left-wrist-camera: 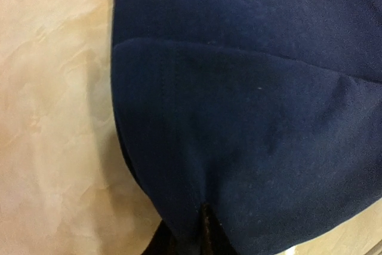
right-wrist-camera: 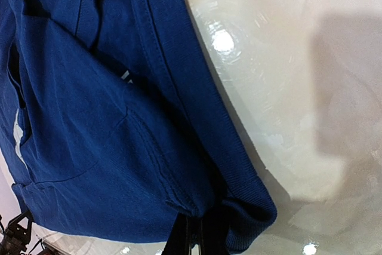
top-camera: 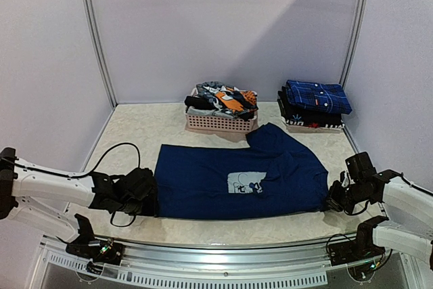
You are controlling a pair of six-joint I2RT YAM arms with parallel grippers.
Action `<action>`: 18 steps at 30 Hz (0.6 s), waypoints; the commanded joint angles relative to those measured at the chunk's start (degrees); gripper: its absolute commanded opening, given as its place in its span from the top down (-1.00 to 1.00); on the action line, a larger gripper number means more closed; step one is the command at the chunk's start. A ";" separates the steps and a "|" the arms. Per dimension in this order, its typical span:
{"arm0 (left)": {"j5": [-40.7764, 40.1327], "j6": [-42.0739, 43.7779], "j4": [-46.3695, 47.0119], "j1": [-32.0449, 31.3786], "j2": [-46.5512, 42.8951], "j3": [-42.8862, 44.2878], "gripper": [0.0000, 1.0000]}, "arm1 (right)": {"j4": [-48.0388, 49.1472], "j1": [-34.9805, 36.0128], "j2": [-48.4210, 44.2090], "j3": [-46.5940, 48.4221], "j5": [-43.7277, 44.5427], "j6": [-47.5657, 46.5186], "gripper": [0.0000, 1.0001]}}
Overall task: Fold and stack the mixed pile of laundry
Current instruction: Pick up the flattened T-shirt from the center of the board, then fold the flattened T-shirt at the center of the board.
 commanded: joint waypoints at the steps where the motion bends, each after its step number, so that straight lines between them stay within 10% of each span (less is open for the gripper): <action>1: 2.12 -0.27 2.37 0.75 2.46 -2.22 0.89 | -2.09 0.21 0.75 2.80 1.11 -1.32 1.00; 18: 3.56 -4.82 -21.24 -0.65 -11.94 1.81 1.00 | -20.88 0.21 -4.29 10.81 6.15 -0.07 1.00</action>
